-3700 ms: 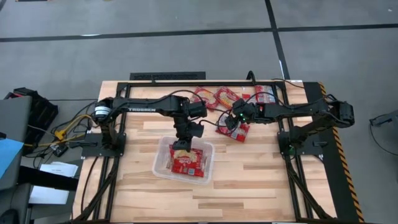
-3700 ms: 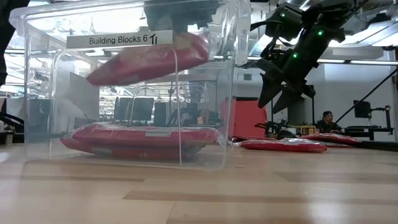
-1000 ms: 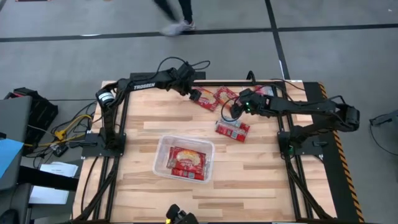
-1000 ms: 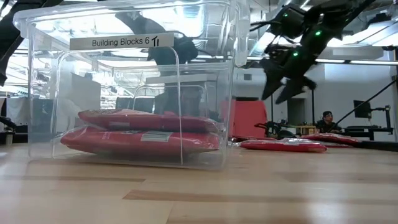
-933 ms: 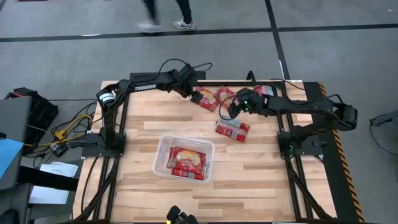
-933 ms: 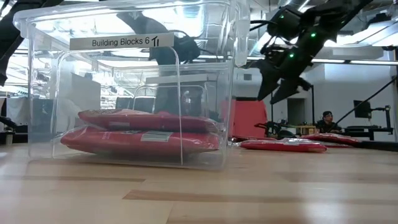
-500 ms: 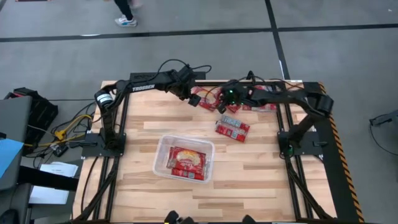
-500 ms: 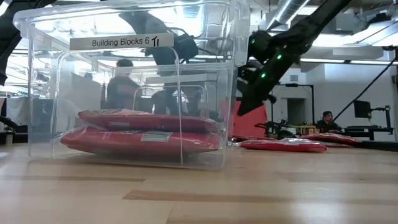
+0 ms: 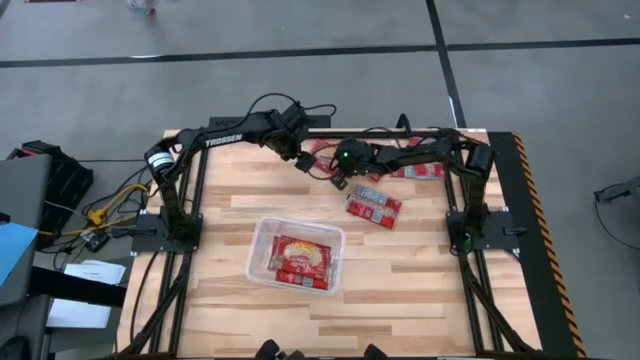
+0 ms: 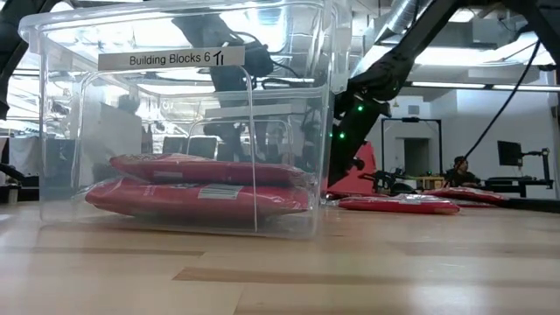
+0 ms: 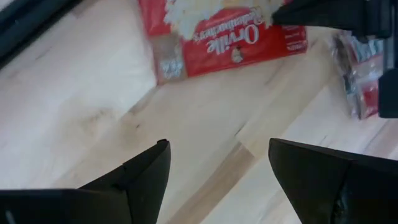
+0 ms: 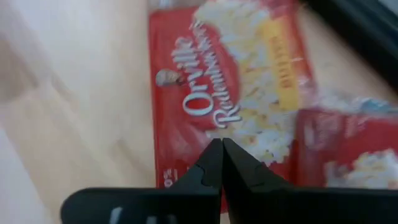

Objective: Sort popcorn bags into baskets
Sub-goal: Put the red popcorn bag into the container

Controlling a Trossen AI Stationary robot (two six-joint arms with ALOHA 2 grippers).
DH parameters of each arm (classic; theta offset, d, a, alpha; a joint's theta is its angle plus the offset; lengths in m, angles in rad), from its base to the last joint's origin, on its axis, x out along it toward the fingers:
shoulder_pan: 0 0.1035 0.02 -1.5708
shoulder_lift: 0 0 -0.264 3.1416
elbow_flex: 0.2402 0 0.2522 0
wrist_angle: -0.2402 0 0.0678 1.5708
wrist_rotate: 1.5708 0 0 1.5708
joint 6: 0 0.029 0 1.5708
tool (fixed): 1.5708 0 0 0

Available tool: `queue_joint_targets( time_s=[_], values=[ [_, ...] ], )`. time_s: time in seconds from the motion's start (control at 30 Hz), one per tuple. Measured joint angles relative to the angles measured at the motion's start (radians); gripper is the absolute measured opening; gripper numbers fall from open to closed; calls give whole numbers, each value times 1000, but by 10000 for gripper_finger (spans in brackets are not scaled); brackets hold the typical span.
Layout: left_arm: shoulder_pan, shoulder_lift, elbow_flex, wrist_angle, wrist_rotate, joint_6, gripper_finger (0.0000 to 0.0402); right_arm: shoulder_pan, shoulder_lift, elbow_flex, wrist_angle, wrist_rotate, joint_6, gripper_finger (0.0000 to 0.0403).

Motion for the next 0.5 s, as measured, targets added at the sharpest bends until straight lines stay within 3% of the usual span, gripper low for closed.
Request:
queue_joint_targets(
  time_s=[0.2,0.37,0.5],
  values=[
    [0,0,-60,9,11,-8,259,85,4,2,-44,-56,11,7],
    [-4,-6,-103,26,50,-16,259,166,-79,-3,-125,-96,15,29],
    [-7,-10,-109,60,54,-16,259,201,-190,-4,-129,-20,1,28]
  ],
)
